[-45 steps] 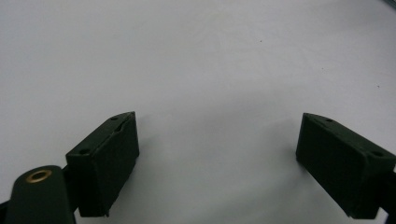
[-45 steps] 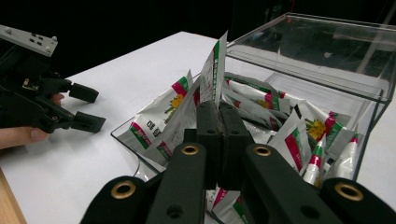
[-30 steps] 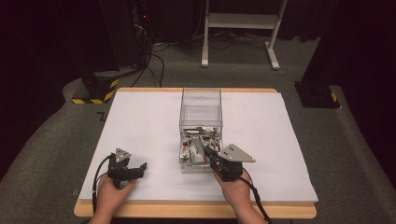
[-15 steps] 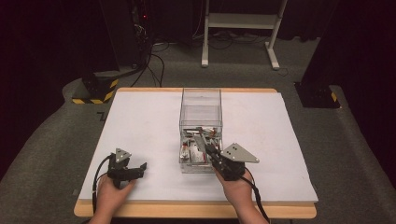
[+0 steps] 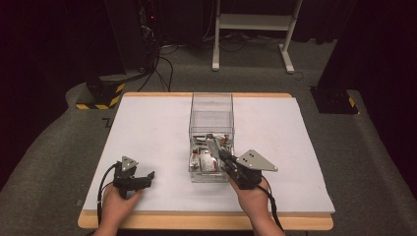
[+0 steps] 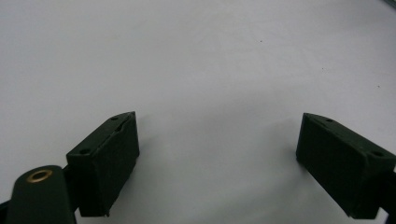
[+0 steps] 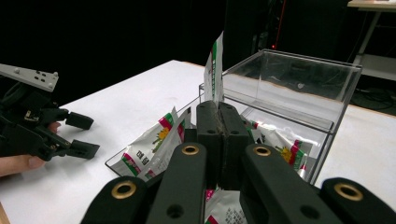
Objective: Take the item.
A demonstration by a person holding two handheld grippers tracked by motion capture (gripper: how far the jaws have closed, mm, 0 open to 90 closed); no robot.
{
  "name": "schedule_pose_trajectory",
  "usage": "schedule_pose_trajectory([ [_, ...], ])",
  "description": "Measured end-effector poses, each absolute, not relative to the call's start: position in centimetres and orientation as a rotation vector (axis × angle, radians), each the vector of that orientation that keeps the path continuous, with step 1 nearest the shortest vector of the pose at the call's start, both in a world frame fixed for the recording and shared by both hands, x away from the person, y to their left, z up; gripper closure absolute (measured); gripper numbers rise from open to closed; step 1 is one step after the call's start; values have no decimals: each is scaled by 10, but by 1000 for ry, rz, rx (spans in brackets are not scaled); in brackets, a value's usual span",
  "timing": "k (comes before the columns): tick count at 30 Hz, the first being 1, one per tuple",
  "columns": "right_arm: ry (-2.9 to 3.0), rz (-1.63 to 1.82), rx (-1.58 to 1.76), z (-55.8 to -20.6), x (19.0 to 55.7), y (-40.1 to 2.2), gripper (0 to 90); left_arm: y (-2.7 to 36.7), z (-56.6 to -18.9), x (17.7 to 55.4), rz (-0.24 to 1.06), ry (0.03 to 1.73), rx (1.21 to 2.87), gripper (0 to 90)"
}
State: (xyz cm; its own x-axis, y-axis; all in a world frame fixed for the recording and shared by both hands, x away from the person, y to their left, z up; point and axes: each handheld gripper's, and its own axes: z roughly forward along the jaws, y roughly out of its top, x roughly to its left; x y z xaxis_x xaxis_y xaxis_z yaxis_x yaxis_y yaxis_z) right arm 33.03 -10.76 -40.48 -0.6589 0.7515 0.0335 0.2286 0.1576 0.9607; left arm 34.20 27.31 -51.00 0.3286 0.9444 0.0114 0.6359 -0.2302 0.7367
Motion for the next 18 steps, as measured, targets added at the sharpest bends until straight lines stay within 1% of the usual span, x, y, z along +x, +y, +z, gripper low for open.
schedule_pose_trajectory([
  [18, 1922, 1536, 951, -395, 333, -125, 899, 273, -510, 342, 623, 1386, 1960, 134],
])
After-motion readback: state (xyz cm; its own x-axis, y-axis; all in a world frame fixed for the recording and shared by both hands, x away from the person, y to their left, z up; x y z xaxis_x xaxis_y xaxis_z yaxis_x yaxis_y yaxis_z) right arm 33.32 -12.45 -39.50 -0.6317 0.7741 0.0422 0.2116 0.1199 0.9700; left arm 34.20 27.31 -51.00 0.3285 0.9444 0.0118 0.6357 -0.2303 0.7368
